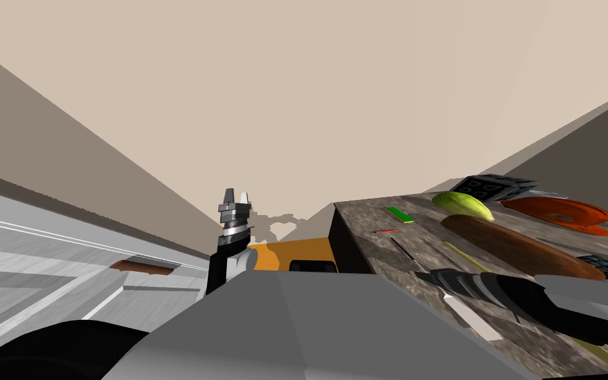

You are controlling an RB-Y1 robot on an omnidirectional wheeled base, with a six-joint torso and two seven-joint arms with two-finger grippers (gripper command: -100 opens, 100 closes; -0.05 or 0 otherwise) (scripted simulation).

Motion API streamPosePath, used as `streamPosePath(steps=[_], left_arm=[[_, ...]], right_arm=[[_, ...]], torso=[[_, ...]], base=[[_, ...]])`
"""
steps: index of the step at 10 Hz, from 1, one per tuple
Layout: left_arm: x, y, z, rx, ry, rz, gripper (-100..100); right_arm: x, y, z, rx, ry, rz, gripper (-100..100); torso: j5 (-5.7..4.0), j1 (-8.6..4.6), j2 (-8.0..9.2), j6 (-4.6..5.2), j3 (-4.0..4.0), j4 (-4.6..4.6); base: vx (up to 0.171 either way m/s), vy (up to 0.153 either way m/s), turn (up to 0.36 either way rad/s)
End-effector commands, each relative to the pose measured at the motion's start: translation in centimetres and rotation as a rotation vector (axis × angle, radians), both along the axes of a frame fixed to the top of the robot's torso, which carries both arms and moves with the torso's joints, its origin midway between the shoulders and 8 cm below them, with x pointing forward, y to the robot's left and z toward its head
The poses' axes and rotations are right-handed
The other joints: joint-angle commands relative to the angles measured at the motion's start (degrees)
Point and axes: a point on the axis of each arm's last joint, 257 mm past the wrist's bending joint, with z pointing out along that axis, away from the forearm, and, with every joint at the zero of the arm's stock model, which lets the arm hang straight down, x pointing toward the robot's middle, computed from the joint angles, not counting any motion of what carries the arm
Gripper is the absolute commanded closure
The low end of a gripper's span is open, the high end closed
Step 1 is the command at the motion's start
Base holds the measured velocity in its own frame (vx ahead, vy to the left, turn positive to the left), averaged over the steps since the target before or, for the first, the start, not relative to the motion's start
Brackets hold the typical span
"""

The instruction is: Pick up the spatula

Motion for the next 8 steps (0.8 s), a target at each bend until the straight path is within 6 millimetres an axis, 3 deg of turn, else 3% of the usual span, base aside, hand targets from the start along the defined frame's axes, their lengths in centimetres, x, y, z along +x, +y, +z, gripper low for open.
streamPosePath(steps=[1, 2, 6, 7, 8], left_arm=[[0.0, 0.0, 0.0, 0.0, 0.0, 0.0, 0], [0.0, 0.0, 0.0, 0.0, 0.0, 0.0, 0], [0.0, 0.0, 0.0, 0.0, 0.0, 0.0, 0], [0.0, 0.0, 0.0, 0.0, 0.0, 0.0, 0], [0.0, 0.0, 0.0, 0.0, 0.0, 0.0, 0]], right_arm=[[0.0, 0.0, 0.0, 0.0, 0.0, 0.0, -100], [-0.05, -0.02, -0.05, -0.001, 0.0, -0.001, 100], [-0.01, -0.06, -0.03, -0.002, 0.0, 0.0, 100], [-0.01, -0.06, -0.03, -0.002, 0.0, 0.0, 0], [0.83, 0.13, 0.83, -0.001, 0.0, 0.011, 100]], torso=[[0.0, 0.0, 0.0, 0.0, 0.0, 0.0], [0.01, 0.0, 0.04, 0.01, 0.02, 0.01], [-0.02, 0.01, 0.12, 0.01, 0.06, 0.02], [-0.02, 0.01, 0.12, 0.01, 0.06, 0.02], [-0.02, 0.01, 0.12, 0.01, 0.07, 0.02]], base=[[0.015, 0.0, 0.011], [0.0, 0.0, 0.0], [0.0, 0.0, 0.0], [0.0, 0.0, 0.0], [-0.024, 0.003, -0.084]])
